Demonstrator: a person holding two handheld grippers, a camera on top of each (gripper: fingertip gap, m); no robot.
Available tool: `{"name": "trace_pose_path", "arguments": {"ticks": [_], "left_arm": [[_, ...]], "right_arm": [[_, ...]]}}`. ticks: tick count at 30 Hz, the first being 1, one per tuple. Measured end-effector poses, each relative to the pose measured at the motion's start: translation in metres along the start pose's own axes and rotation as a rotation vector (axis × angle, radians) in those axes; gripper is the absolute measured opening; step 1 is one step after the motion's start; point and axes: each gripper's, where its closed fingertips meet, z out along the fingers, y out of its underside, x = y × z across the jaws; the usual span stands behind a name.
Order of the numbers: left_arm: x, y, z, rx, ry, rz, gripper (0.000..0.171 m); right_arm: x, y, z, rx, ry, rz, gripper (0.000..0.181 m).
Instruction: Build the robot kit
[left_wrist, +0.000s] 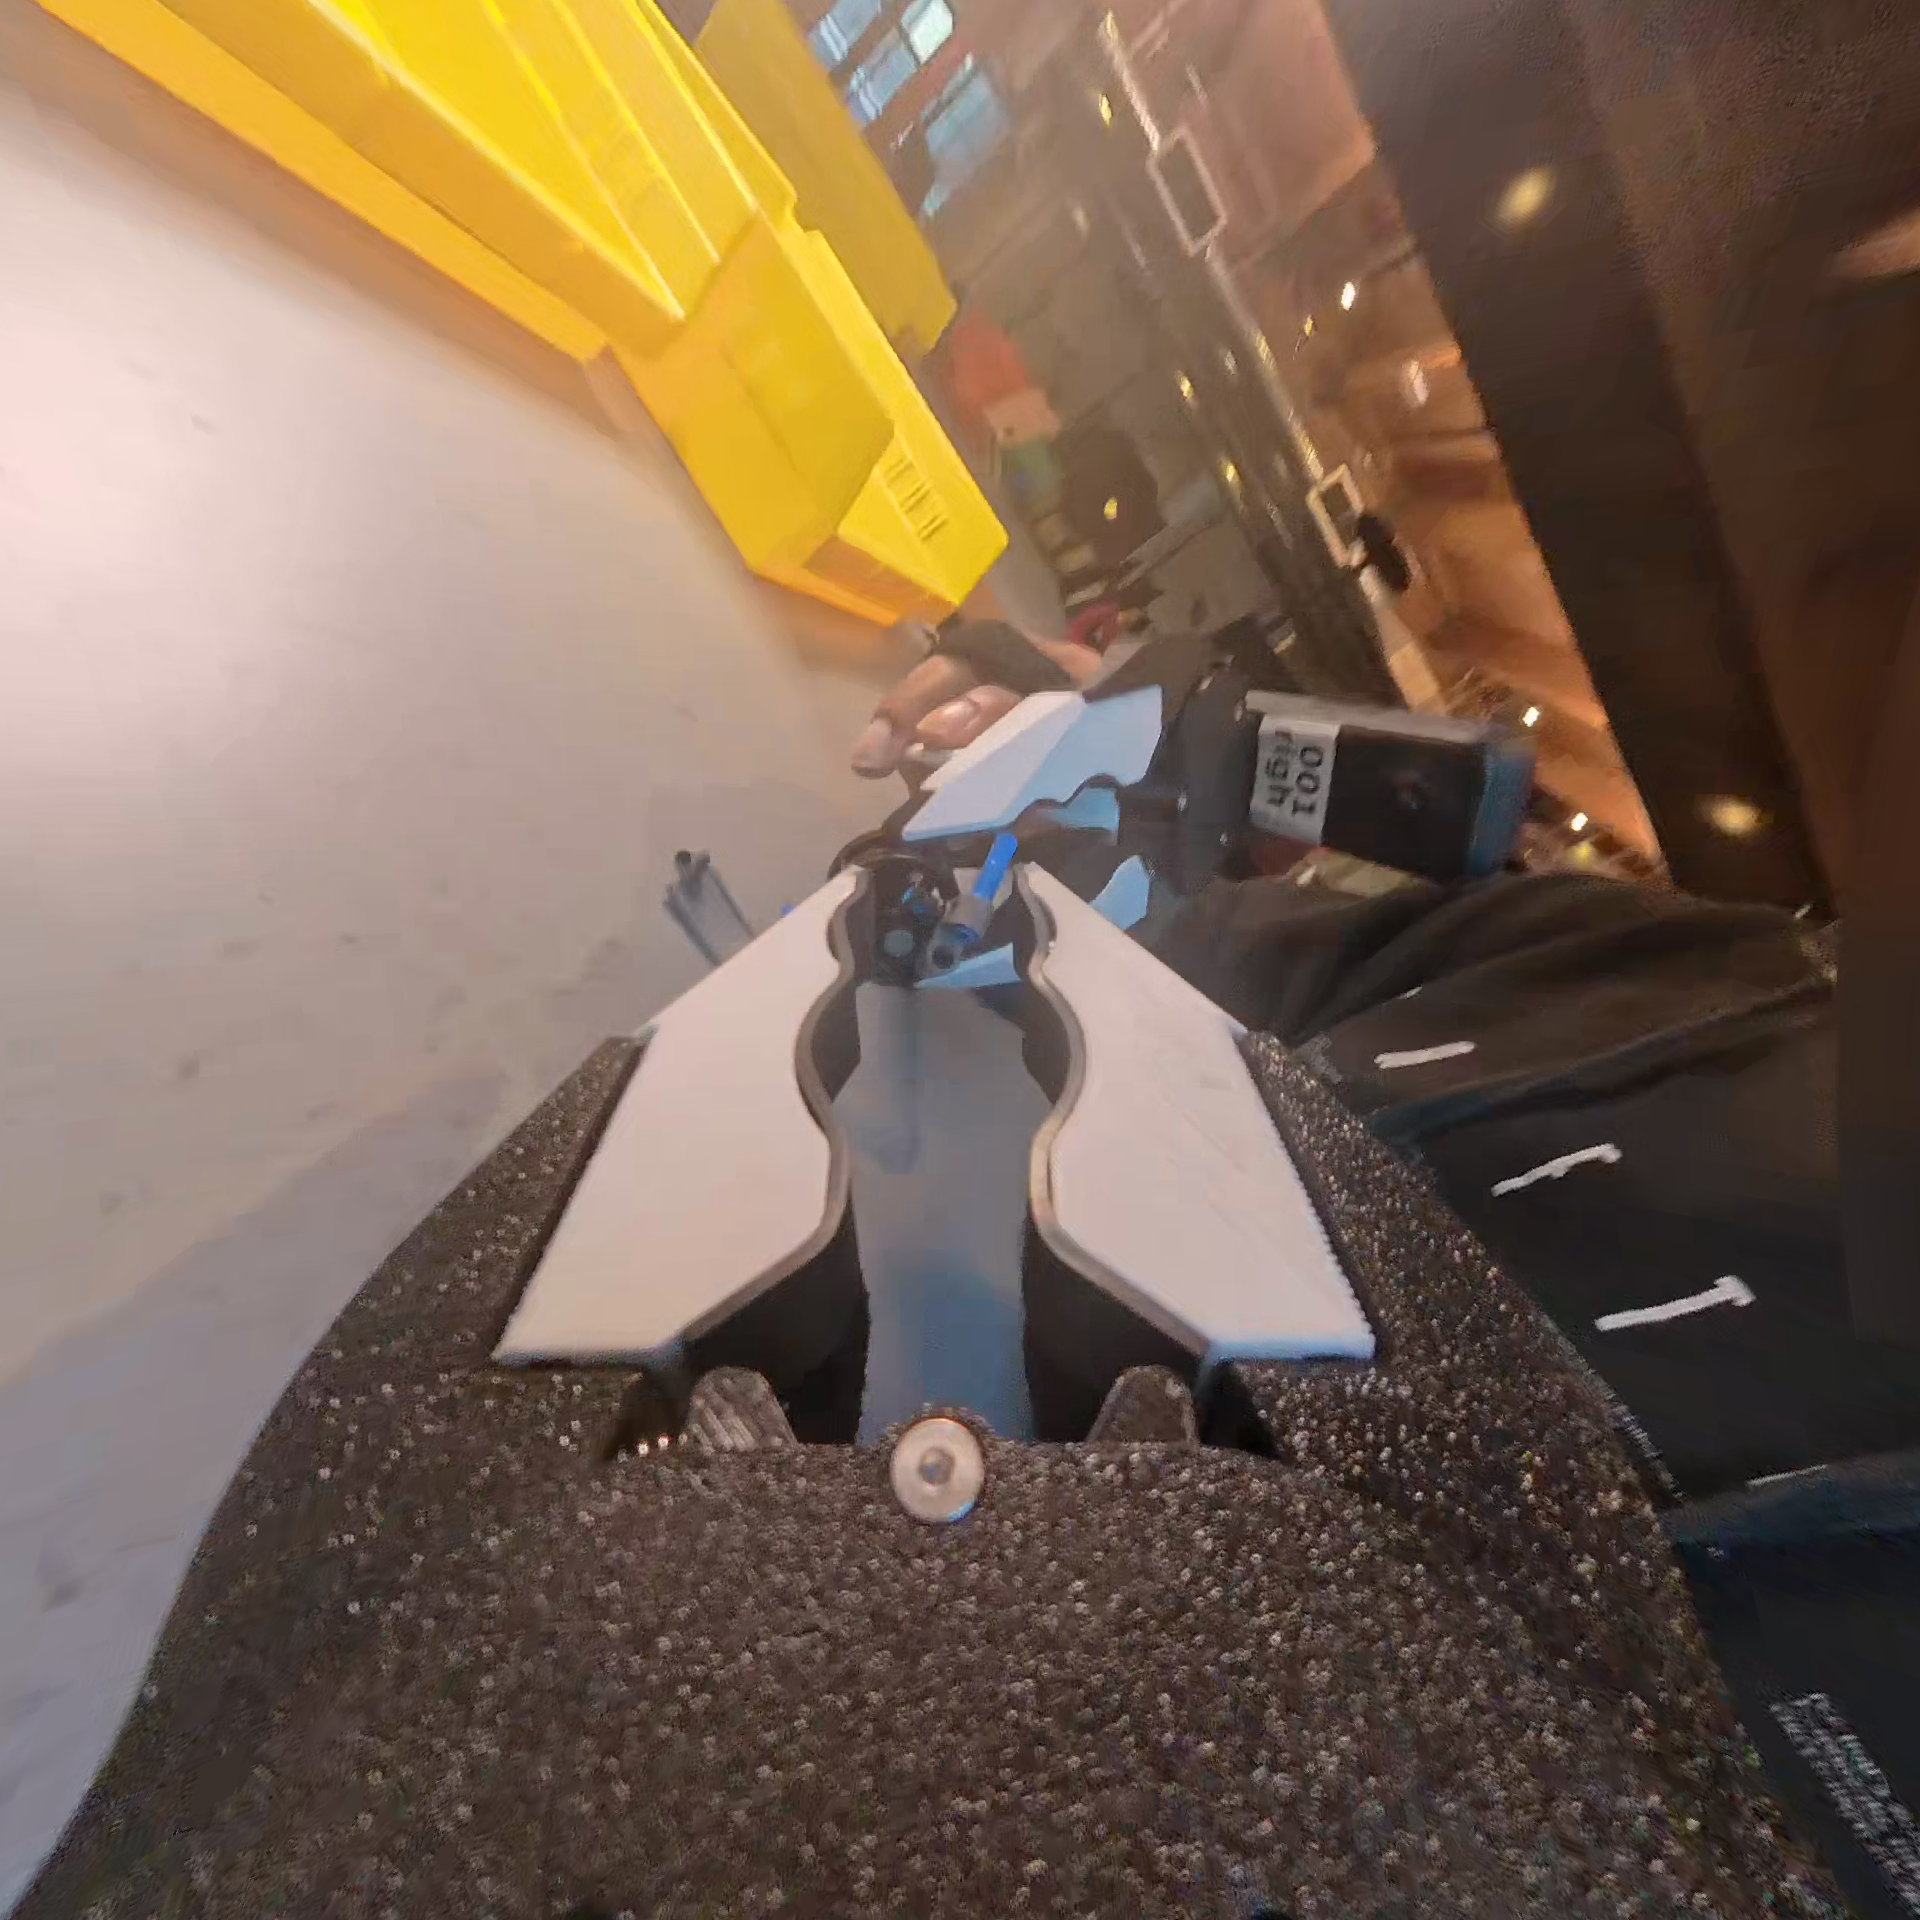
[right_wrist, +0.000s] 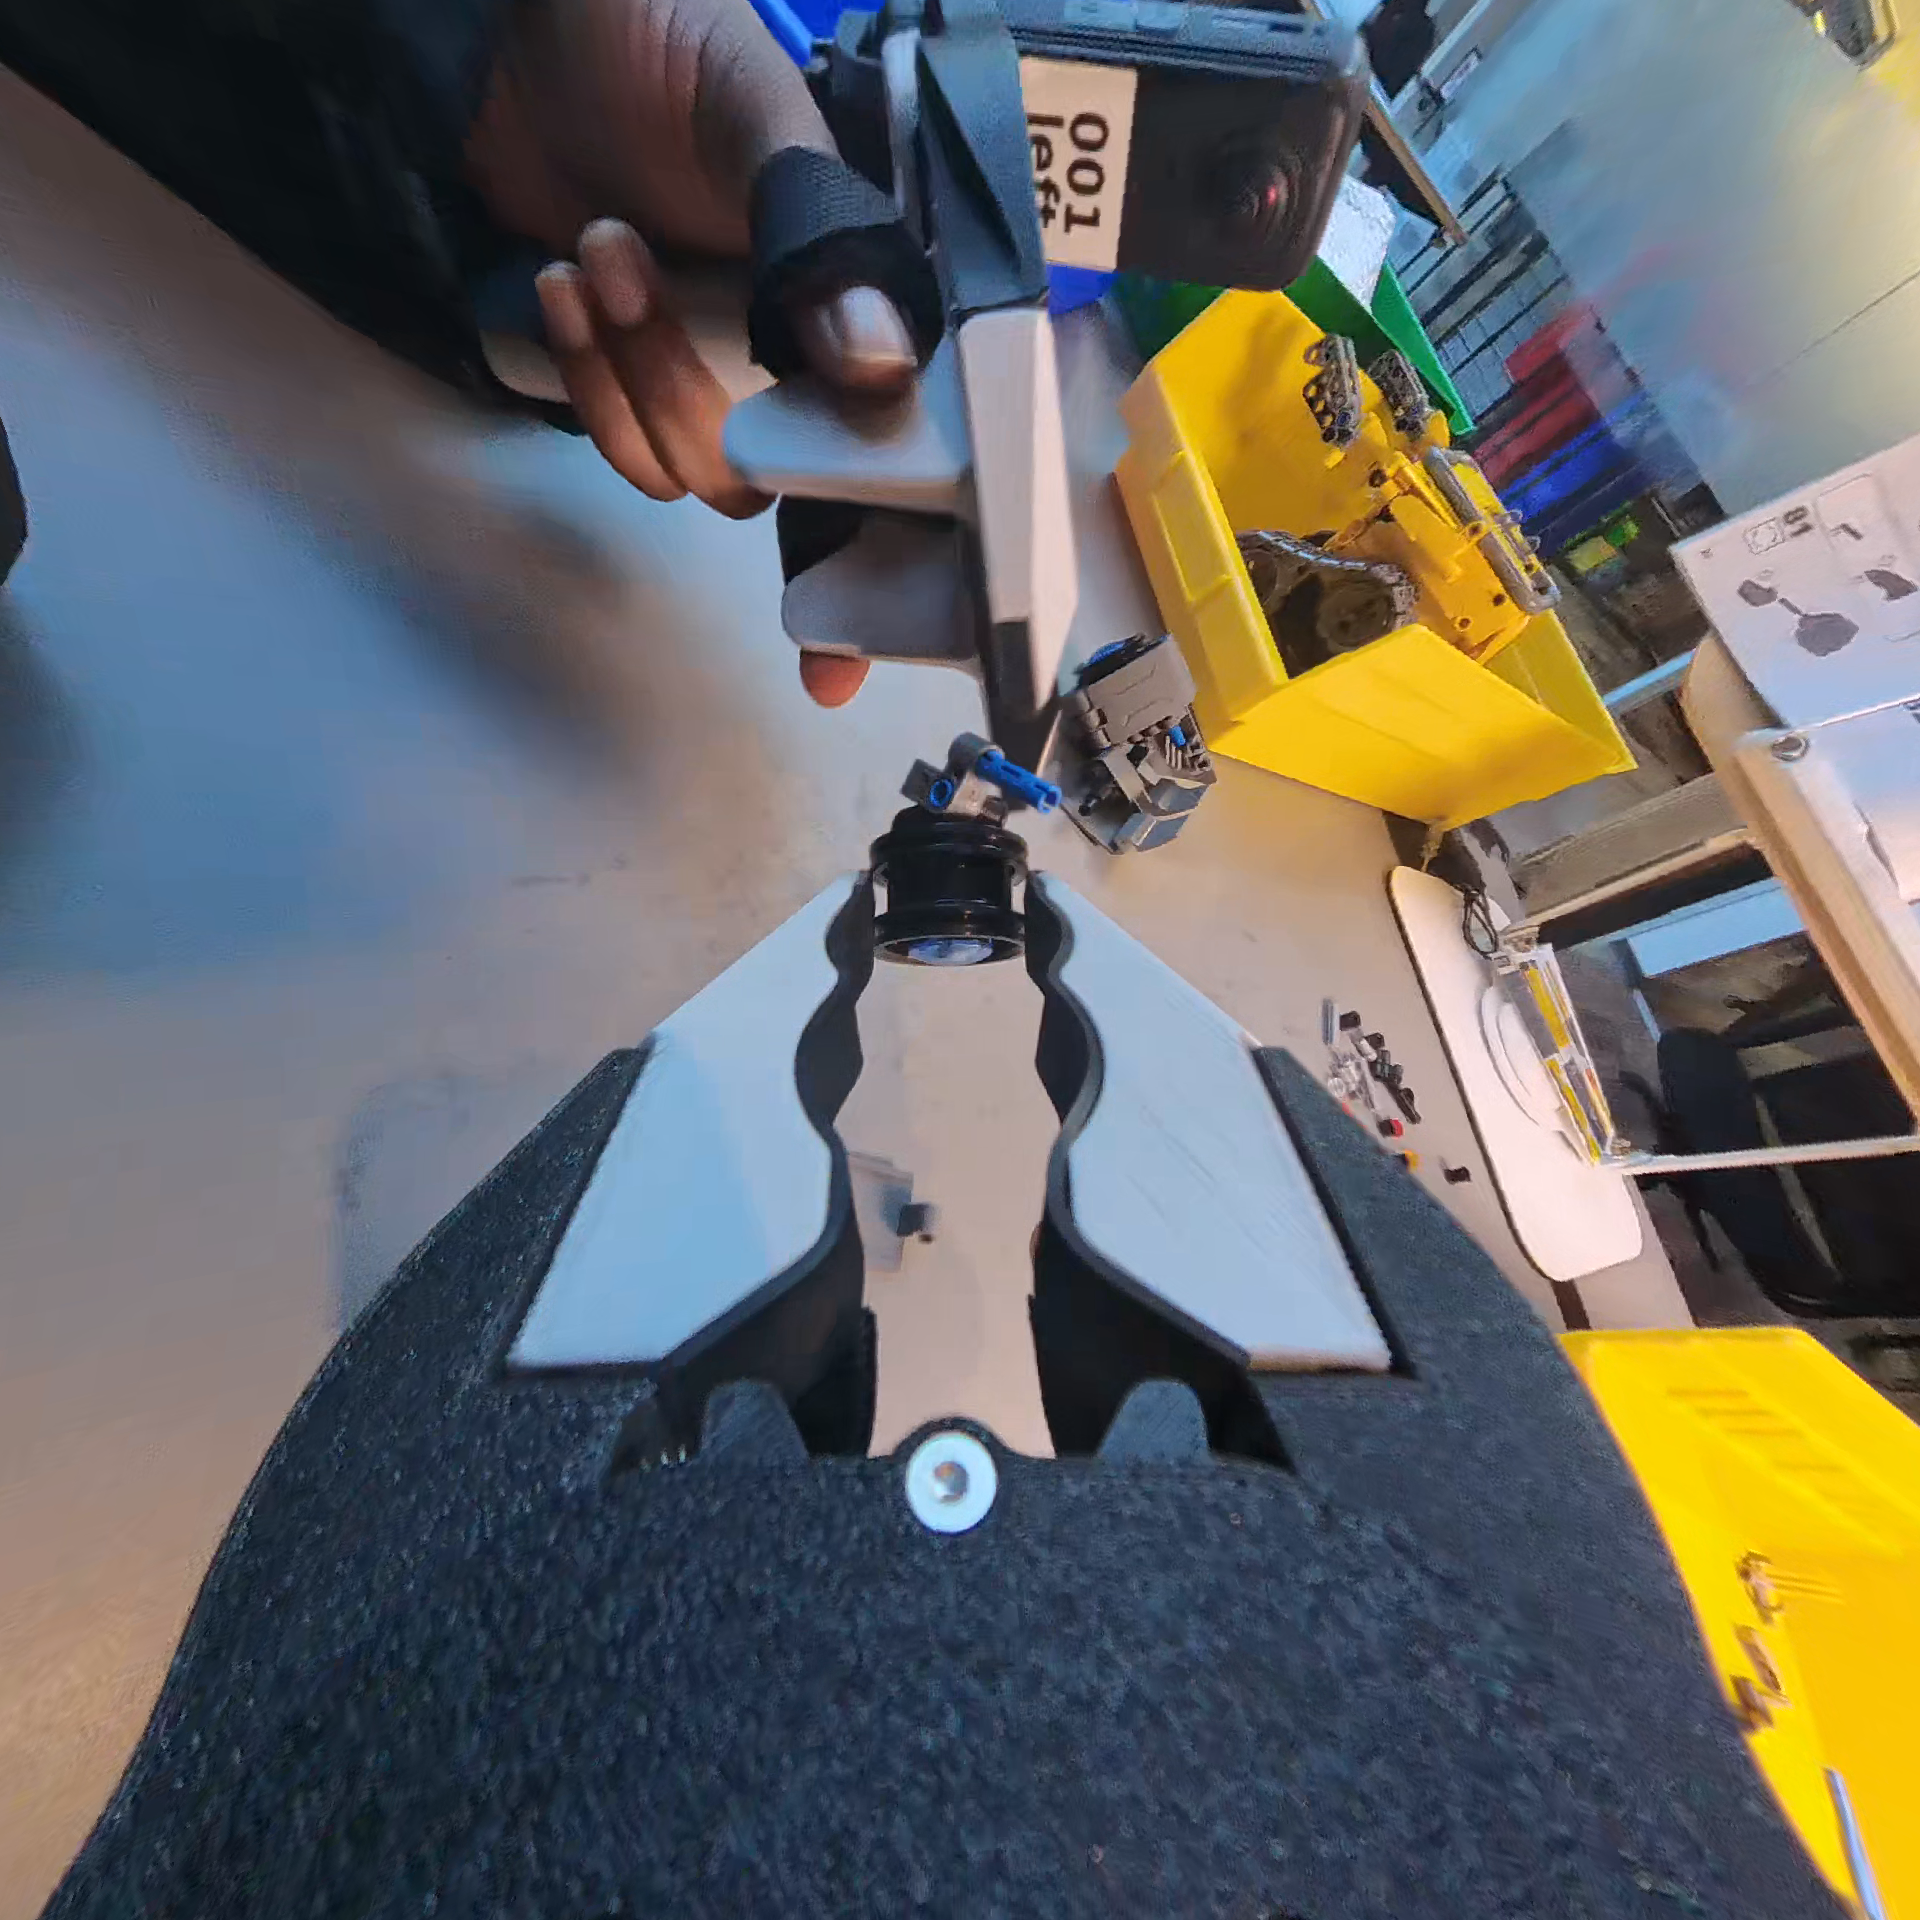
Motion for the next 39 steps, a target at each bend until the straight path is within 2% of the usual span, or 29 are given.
{"name": "trace_pose_path", "arguments": {"ticks": [2, 9, 21, 25, 28, 32, 34, 39], "left_arm": [[-0.002, 0.008, 0.006, -0.063, -0.065, 0.141, 0.027], [0.010, -0.001, 0.004, -0.062, -0.149, 0.460, 0.015], [0.015, -0.006, 0.013, -0.051, -0.140, 0.484, 0.006], [0.008, -0.004, 0.013, -0.092, -0.122, 0.423, 0.006], [-0.014, -0.005, 0.009, -0.173, -0.192, 0.448, 0.006], [-0.038, -0.002, 0.006, -0.310, -0.278, 0.494, 0.006], [-0.043, 0.001, 0.011, -0.330, -0.282, 0.490, 0.006], [-0.045, 0.009, 0.015, -0.364, -0.263, 0.467, 0.006]], "right_arm": [[0.000, -0.001, 0.000, 0.012, -0.005, 0.044, 0.028], [0.009, -0.006, -0.007, 0.069, -0.009, 0.148, 0.028], [0.012, -0.008, -0.011, 0.071, 0.015, 0.141, 0.028], [0.009, -0.002, -0.008, 0.063, -0.027, 0.192, 0.029], [0.014, 0.015, -0.016, 0.053, -0.142, 0.384, 0.030], [0.009, 0.068, -0.029, -0.120, -0.301, 0.686, 0.029], [0.003, 0.087, -0.027, -0.210, -0.299, 0.718, 0.023], [-0.007, 0.090, -0.014, -0.299, -0.316, 0.725, 0.020]]}}
